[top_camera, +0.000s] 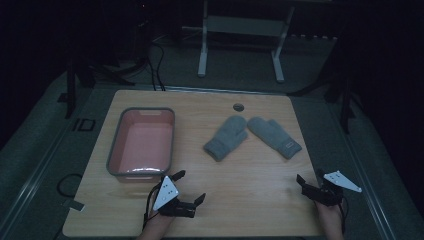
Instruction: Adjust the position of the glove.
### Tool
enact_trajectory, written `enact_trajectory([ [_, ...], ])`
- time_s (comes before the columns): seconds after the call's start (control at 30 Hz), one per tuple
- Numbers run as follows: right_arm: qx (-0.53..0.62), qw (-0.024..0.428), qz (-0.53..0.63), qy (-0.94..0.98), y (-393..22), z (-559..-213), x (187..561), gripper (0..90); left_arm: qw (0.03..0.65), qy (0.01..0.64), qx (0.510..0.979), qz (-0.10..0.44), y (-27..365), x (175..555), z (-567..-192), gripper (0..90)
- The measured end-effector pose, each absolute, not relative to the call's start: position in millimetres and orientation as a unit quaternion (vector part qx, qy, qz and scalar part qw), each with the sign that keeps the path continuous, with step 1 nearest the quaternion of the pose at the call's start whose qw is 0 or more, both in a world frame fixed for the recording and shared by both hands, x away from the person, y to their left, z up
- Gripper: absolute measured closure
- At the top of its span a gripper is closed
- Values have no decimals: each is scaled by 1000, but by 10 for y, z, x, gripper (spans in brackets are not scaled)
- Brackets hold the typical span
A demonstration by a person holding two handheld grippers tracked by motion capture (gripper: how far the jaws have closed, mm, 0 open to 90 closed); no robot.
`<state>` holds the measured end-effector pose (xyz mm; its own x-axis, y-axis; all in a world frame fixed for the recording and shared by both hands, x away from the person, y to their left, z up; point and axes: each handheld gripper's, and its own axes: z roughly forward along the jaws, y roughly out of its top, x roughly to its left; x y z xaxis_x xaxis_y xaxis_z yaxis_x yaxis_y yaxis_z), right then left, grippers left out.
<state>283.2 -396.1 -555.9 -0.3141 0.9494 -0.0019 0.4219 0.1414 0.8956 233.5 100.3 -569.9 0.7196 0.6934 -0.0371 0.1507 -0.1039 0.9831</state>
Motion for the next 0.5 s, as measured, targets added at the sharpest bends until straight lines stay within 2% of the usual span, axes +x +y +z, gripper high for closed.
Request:
enact_trajectory([
  [0.3, 488, 291, 408, 715, -3928, -5474, 2884, 138, 601, 303, 705, 225, 1016, 2332, -5693, 3],
  [0.4, 485, 316, 413, 703, -3882, -5379, 2924, 140, 602, 302, 705, 223, 1012, 2332, -5694, 3],
  [0.5, 464, 316, 408, 720, -3855, -5264, 2985, 141, 599, 305, 707, 219, 1010, 2338, -5697, 3],
])
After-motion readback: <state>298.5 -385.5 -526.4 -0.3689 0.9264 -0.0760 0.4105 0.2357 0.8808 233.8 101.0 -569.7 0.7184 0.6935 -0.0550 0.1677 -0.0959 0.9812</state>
